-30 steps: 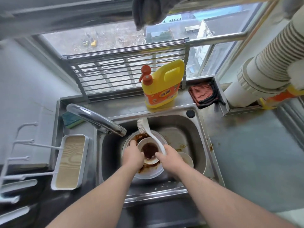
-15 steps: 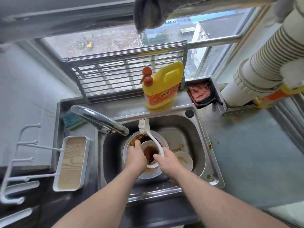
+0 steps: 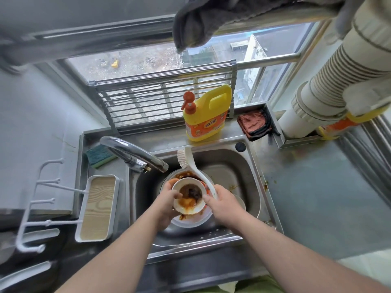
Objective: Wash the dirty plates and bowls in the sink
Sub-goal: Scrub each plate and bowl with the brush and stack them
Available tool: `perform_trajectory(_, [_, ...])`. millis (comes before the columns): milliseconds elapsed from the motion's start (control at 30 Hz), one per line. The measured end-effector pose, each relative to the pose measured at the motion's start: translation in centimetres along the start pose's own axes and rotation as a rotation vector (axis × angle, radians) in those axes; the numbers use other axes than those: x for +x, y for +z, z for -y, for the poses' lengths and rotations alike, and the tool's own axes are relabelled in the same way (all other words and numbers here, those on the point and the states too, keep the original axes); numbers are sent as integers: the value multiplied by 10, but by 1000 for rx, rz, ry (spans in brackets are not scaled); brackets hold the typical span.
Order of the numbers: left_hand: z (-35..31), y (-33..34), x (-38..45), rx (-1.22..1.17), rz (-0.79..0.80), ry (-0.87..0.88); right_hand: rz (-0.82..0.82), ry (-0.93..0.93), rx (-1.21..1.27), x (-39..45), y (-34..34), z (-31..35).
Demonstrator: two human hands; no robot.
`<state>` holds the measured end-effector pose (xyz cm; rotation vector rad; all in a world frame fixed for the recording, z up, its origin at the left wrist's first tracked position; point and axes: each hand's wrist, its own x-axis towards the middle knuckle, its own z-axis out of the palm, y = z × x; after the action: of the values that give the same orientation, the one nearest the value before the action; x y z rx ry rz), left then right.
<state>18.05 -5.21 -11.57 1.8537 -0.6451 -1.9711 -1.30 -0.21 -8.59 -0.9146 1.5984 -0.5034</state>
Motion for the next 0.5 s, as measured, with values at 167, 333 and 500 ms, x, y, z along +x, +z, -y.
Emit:
perform_trajectory(167, [9,-13,-12,-105,-84,46,-27,43,-251,-23,-31,-16])
perform_trajectory(333, [16,-19,-12,-19,-162,137,11,64,-418,-47,-57,-28])
perform_trajectory(500, [16,-4,-10,-155,-153,71,118,-27,-507,-66,-49,-15])
